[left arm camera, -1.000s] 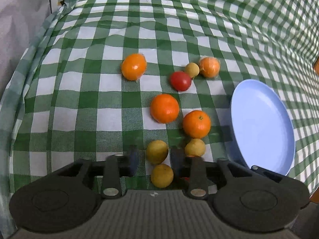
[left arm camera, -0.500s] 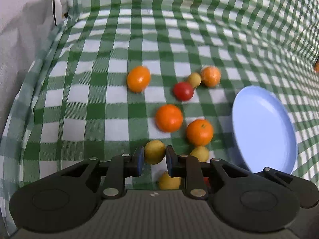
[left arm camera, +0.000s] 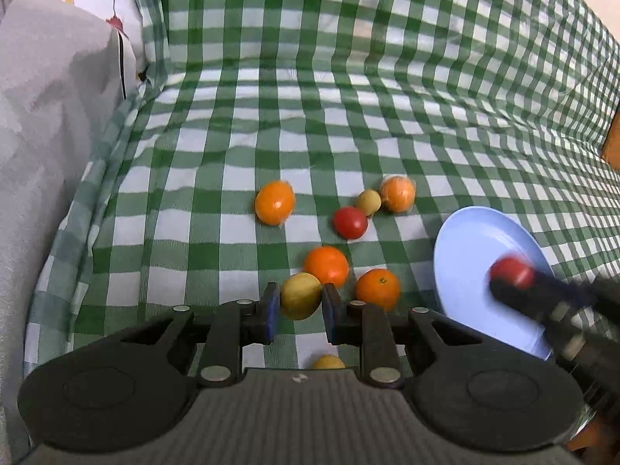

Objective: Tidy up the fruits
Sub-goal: 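Carry the red tomato onto the plate and open the right tool while the left releases its yellow fruit there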

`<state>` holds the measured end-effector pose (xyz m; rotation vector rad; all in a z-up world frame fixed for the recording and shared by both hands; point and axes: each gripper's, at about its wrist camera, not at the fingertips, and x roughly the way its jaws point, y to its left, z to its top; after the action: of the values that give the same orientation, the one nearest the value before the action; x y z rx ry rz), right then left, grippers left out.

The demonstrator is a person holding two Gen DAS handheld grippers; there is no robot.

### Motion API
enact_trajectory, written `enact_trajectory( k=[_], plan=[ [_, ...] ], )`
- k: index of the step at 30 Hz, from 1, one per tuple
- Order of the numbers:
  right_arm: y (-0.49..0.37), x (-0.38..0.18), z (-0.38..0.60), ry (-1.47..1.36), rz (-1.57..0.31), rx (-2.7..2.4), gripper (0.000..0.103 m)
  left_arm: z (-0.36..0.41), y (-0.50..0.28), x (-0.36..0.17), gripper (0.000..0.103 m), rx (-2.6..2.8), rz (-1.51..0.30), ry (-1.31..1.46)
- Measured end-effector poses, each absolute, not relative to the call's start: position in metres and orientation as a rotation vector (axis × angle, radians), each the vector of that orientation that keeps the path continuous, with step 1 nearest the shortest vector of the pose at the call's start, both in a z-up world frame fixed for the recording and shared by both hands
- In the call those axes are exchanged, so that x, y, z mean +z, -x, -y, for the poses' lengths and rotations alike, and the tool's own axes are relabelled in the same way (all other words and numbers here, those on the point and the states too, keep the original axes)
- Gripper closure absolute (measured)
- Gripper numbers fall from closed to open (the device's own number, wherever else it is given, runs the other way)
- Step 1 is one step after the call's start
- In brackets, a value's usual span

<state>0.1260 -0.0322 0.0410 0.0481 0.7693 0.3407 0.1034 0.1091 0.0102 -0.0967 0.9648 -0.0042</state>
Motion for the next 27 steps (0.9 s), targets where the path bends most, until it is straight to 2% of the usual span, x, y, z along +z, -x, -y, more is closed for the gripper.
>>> enact_trajectory(
  k=[5, 11, 27],
  plan=[
    [-0.135, 0.054, 0.064, -0.026, -0.714, 0.279, 0.072, -0.094, -0.099, 0.014, 0.077, -0.012, -0.93, 0.062],
    [-0.139, 0.036, 0.097, -0.125, -0.785, 0.186, 0.072, -0.061, -0.097, 0.018, 0.077, -0.043, -0.877, 0.035],
    [-0.144, 0.028, 0.127, -0.029, -0.794, 0.083, 0.072, -0.009, -0.097, 0.016, 0.077, -0.115, -0.762, -0.111]
  ],
)
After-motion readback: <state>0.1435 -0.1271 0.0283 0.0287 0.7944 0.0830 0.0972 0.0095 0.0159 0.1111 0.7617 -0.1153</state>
